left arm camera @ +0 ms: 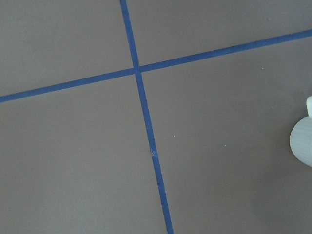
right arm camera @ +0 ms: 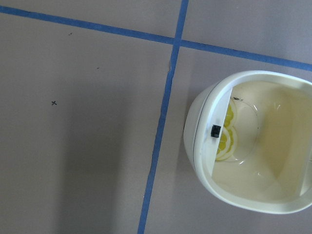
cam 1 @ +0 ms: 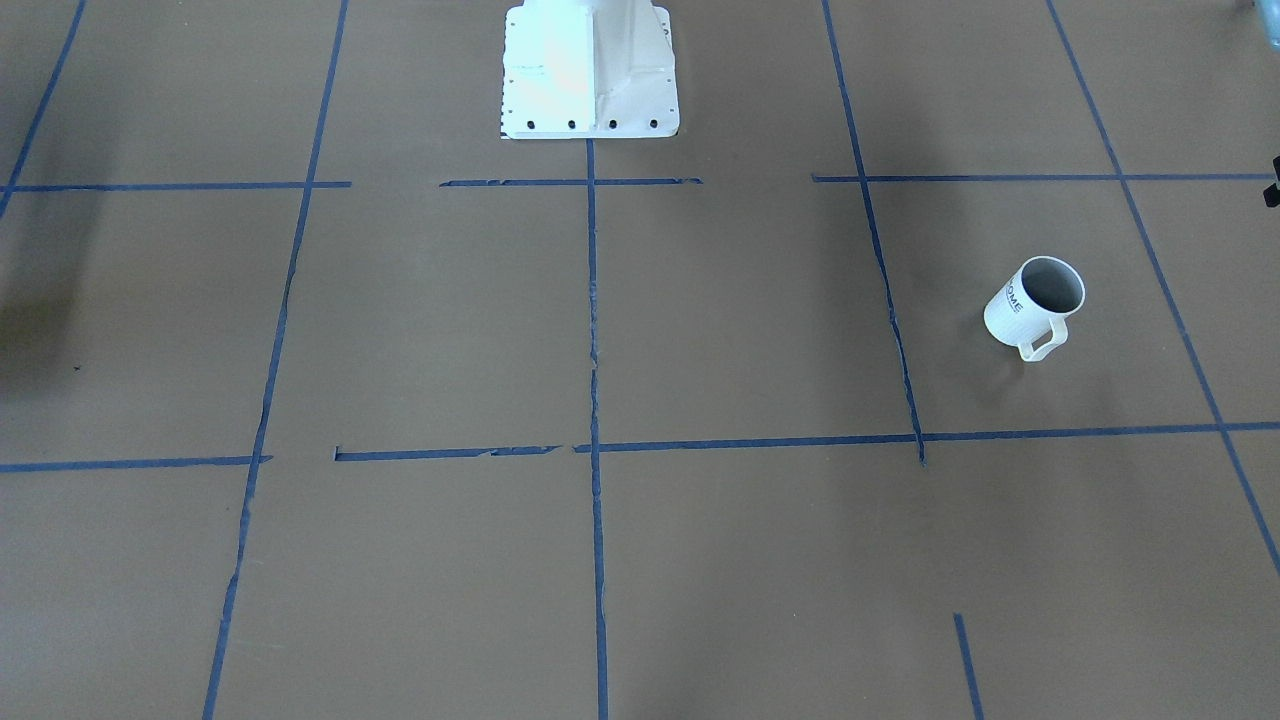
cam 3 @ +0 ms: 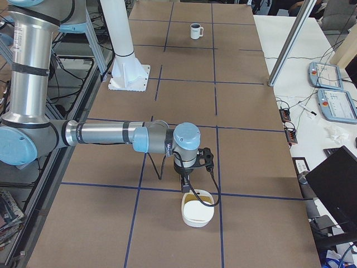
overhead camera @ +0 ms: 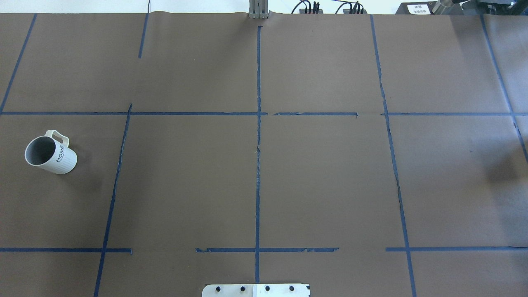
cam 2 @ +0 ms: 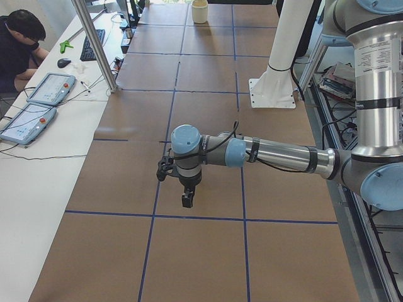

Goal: Left arm hands cup to right arm to dump lemon

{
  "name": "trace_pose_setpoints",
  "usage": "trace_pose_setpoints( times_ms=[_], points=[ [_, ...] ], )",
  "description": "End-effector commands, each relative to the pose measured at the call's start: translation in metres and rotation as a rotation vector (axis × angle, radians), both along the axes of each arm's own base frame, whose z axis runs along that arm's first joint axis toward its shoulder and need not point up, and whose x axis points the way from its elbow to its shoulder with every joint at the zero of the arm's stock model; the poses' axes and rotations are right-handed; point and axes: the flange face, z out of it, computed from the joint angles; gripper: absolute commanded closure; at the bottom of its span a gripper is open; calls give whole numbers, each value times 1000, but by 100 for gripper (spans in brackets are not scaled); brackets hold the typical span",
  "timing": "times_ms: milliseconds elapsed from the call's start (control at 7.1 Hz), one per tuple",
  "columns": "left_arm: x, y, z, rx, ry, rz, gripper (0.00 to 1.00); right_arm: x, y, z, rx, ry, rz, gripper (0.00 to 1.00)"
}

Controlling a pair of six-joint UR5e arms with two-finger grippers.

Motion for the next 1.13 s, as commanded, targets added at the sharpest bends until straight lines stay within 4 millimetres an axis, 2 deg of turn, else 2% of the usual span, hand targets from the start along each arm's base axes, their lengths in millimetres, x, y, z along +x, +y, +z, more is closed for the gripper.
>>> trace_pose_setpoints(
  times_ms=[0, 282, 986],
  points=[
    [-4, 6, 13, -20, -25, 0, 0, 0, 0, -1, 3, -2, -2, 0],
    [-16, 17, 16, -38, -49, -32, 0, -3, 0, 0, 2, -11, -7, 0],
    [-13, 14, 6, -6, -41, -19, 0, -14, -3, -4, 4, -42, -26, 0]
  ],
)
